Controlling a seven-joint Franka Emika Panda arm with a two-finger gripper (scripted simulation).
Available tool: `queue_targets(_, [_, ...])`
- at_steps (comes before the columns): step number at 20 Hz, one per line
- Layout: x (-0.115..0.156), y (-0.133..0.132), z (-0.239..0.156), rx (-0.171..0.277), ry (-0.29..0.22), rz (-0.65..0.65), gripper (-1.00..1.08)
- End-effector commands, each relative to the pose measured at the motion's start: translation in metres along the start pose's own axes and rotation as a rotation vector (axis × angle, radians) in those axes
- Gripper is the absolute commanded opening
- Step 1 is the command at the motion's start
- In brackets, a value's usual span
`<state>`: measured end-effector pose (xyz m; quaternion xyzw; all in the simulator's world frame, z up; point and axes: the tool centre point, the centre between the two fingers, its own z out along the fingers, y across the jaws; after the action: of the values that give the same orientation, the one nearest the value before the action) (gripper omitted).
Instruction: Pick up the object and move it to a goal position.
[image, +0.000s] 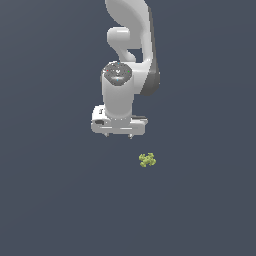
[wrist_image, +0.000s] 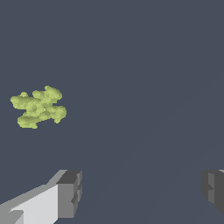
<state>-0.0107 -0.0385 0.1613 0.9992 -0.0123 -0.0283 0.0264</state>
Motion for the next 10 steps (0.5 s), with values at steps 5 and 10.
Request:
queue_targets(5, [0.003,-0.007,0.003,0.004,0.002,0.069,1.0])
queue_targets(10, [0.008,-0.015,0.007,0.01,0.005,0.158,1.0])
